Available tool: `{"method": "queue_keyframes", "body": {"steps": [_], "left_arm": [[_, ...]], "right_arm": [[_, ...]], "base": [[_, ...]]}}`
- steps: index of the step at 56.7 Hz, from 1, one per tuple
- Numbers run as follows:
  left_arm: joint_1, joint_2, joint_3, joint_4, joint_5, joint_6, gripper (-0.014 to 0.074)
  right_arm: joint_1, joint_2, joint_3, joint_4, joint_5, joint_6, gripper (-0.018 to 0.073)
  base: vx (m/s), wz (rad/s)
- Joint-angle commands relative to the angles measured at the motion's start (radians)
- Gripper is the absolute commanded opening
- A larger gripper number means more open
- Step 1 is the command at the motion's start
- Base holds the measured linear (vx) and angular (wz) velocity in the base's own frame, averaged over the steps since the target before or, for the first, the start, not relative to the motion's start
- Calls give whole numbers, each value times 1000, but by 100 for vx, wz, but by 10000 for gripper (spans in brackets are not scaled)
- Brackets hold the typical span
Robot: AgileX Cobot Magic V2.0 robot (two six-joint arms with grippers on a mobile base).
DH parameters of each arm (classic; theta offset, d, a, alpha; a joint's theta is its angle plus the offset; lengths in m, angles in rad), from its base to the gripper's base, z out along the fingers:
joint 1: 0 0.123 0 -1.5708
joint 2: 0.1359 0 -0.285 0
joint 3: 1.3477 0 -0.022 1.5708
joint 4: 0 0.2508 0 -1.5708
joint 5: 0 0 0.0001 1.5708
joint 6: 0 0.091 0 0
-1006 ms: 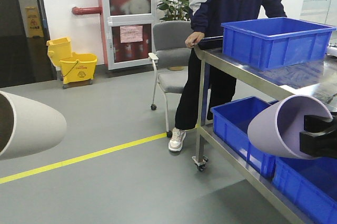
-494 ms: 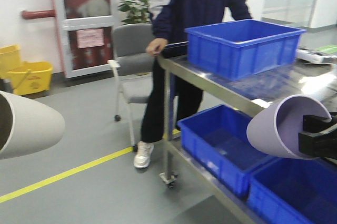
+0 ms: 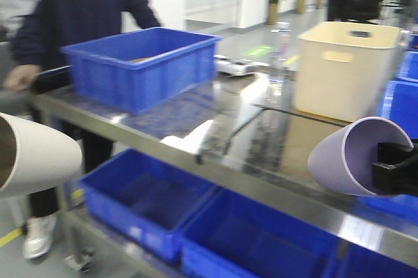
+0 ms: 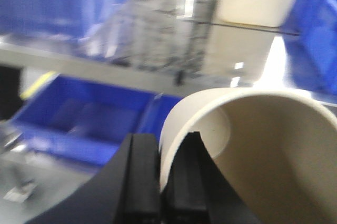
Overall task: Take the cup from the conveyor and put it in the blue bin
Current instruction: 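Drive the base to the cart of blue bins holding both cups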
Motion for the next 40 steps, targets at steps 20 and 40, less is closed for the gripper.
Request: {"method": "queue_keyframes", "body": {"steps": [20, 40], "left_arm": [[1, -10, -27, -42, -68, -4, -6], [1, -10, -27, -42, -68, -4, -6]], "right_arm": [[1, -13, -31, -21, -87, -1, -9], [1, -13, -31, -21, -87, -1, -9]], "base": [[20, -76], [18, -52]]}}
